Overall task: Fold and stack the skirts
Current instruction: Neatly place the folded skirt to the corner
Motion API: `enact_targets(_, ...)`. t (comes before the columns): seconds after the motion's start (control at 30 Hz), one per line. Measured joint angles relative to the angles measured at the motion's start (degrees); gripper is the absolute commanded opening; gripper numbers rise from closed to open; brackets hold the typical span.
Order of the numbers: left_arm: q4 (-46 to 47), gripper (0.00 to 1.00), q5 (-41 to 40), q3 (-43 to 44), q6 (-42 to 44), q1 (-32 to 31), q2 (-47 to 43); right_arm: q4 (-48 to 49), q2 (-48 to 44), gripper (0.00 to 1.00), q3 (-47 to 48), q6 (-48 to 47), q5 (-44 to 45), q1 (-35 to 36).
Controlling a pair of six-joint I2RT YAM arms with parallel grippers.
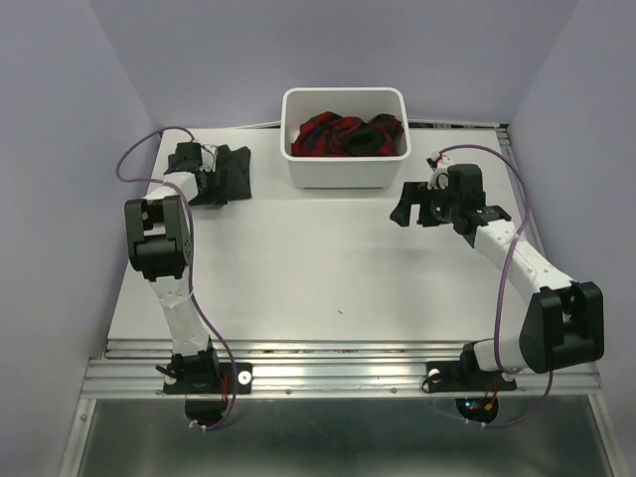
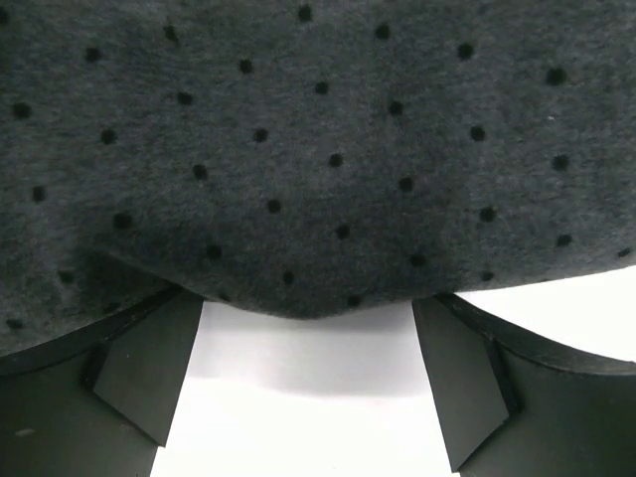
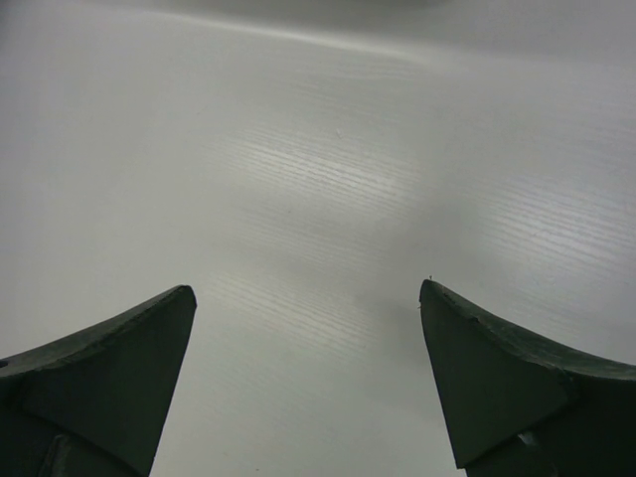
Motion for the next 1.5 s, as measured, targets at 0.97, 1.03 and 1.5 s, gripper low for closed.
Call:
enact_targets(0.97, -3.8, 0.98, 4.3, 25.9, -2.9, 1.5, 16.7, 0.0, 2.9, 1.0, 0.3, -0.6, 0.3, 0.0)
enact_targets(1.03, -3.7, 0.98, 4.5, 26.1, -3.2, 1.4, 16.8, 0.0, 2.9, 1.0, 0.6, -1.3, 0.8, 0.0)
enact_targets(1.5, 1.8, 0.99, 11.9, 7.3, -5.6, 0.9, -30.9, -1.4, -0.1, 1.0, 16.7, -10.3, 5.4, -0.7)
